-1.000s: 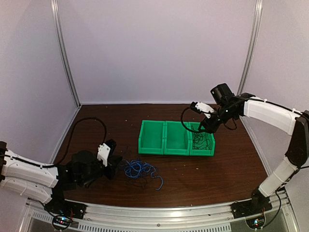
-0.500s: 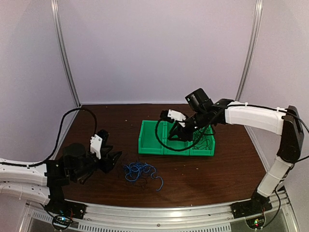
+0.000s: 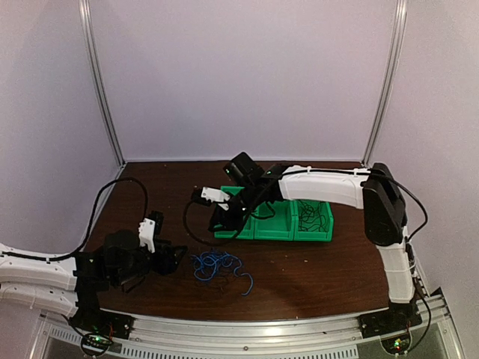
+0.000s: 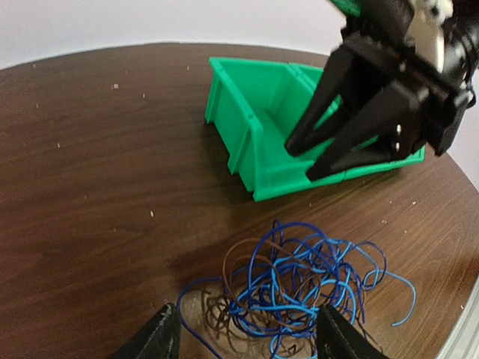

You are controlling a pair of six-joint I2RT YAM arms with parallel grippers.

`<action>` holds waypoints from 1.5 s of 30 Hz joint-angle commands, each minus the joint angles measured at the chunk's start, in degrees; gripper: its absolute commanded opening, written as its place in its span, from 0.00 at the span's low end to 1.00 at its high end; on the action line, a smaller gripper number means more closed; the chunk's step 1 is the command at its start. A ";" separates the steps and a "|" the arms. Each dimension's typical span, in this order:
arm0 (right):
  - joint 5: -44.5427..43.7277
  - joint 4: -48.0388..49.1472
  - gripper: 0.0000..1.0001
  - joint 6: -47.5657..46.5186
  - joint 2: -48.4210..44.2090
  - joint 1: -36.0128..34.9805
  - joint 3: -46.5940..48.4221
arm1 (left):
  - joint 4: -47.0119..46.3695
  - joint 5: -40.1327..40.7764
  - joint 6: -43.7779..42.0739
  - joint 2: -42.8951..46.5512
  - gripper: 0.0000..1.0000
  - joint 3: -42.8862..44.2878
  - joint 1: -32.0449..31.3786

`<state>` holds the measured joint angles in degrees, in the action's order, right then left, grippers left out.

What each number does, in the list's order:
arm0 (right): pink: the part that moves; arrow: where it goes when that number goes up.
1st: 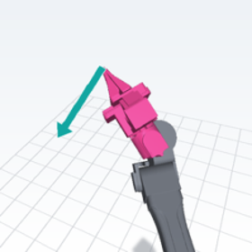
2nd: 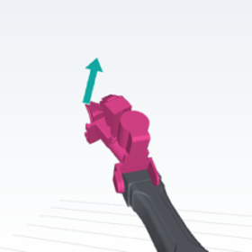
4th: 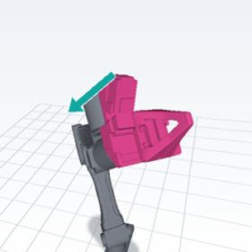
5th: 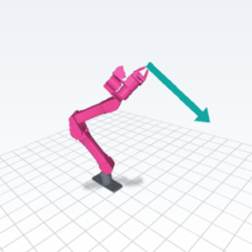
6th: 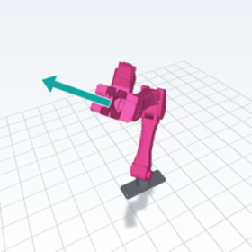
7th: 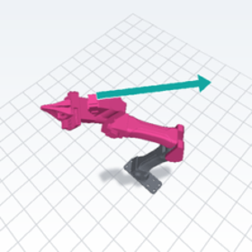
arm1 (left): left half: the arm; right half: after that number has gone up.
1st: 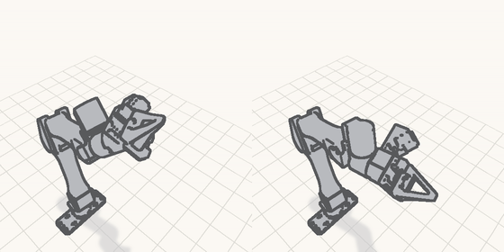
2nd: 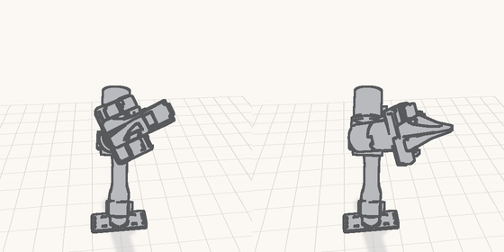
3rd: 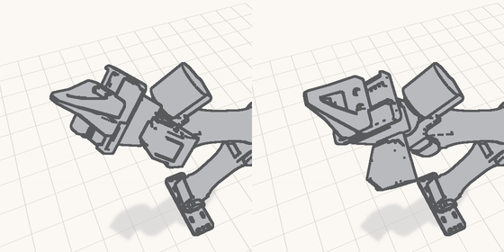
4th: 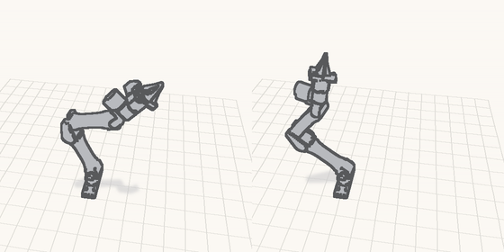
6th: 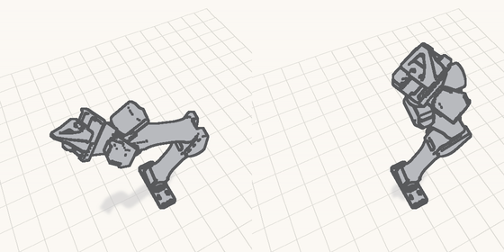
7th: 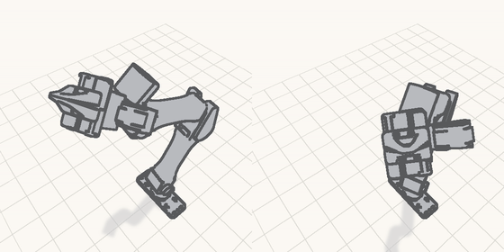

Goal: Untangle the cables

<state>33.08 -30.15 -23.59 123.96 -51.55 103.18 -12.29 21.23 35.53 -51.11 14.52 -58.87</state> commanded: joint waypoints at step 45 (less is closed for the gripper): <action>1.12 2.96 0.35 -2.48 -12.10 -3.30 -16.77 | 6.87 -18.26 26.54 -19.18 0.00 13.47 7.28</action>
<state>31.14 -27.68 -24.34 113.89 -54.26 86.80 -5.04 2.74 63.81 -70.52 26.00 -52.05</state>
